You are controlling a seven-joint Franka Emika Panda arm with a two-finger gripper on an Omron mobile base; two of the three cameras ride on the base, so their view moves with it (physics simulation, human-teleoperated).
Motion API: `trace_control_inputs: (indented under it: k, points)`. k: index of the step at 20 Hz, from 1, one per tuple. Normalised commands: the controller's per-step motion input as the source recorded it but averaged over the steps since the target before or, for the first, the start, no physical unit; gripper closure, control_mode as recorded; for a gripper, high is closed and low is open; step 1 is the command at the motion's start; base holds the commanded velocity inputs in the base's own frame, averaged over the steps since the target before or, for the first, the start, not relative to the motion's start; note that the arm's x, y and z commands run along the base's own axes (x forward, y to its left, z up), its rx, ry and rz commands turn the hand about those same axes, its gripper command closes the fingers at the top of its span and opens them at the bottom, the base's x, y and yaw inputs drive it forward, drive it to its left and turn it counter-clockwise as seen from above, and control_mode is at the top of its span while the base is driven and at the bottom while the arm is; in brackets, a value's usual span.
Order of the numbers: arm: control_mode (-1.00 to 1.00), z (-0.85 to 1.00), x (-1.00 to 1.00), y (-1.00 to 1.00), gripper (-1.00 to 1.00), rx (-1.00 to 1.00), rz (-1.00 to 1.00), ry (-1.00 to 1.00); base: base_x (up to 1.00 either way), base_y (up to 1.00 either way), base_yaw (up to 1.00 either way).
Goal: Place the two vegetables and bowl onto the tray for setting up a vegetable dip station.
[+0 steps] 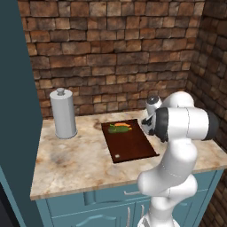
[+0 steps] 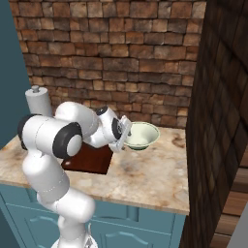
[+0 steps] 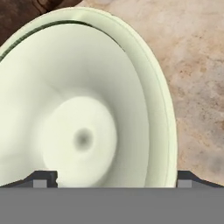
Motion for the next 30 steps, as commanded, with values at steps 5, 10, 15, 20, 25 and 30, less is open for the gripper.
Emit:
trace_control_inputs:
  k: [5, 10, 15, 20, 25, 30]
  points:
    - [-1.00, -0.23, 0.00, 0.00, -1.00, 0.00, -0.01, 0.00, 0.00, 0.00, 0.00]
    - [-1.00, -0.14, 0.01, 0.00, 1.00, 0.00, -0.01, 0.00, 0.00, 0.00, 0.00]
    - [-1.00, 0.00, 0.00, 0.00, 1.00, 0.00, 0.00, 0.00, 0.00, 0.00, 0.00]
    - [-1.00, 0.13, -0.01, -0.01, 1.00, 0.00, 0.00, 0.00, 0.00, 0.00, 0.00]
    - [-1.00, 0.40, -0.12, 0.00, 1.00, 0.00, 0.00, 0.00, 0.00, 0.00, 0.00]
    - [-1.00, 0.41, -0.39, 0.09, 1.00, 0.00, 0.00, -0.11, 0.00, 0.00, 0.00]
